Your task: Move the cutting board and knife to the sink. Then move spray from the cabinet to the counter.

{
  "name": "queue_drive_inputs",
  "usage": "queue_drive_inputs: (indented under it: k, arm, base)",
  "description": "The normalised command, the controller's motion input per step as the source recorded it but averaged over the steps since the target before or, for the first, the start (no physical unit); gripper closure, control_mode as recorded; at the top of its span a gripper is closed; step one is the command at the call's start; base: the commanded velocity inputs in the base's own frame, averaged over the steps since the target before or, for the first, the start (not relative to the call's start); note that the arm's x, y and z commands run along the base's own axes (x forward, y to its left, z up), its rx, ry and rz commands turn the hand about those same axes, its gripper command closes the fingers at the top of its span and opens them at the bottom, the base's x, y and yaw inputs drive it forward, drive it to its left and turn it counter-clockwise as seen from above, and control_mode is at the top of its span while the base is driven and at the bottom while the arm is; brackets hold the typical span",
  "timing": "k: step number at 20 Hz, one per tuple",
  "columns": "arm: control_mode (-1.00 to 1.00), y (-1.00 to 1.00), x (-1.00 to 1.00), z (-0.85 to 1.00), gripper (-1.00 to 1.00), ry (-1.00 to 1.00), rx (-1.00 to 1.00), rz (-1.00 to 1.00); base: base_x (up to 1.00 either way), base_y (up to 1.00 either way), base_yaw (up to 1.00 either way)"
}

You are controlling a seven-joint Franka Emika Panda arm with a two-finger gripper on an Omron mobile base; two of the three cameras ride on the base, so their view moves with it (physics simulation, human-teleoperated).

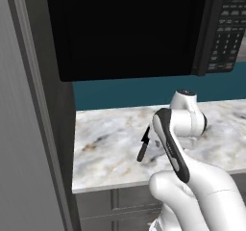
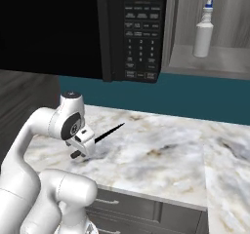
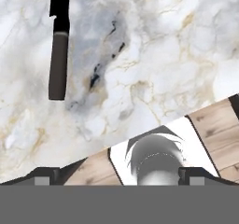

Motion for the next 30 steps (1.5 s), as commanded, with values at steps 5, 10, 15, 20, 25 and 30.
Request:
queue_drive_inputs:
  k: [5,10,15,20,25,30]
  arm:
    - [-1.0,0.3,0.38,-0.22,-1.0,0.0,0.0,0.0]
    - [-1.0,0.08,0.41,-0.23,-1.0,0.0,0.05,0.05]
    - [-1.0,0.1,0.51,-0.25,-1.0,0.03,0.01,0.03]
    - [-1.0,0.13,0.45,-0.24,-1.0,0.09,0.01,0.01]
    - [-1.0,0.07,0.4,-0.23,-1.0,0.1,0.0,0.01]
    - [-1.0,0.04,0.31,-0.21,-1.0,0.12,0.0,0.02]
  base:
    - [0.0,0.0,0.0]
    - [0.0,0.0,0.0]
    - [0.0,0.0,0.0]
    - [0.0,0.0,0.0]
    - [0.0,0.0,0.0]
    - [0.0,0.0,0.0]
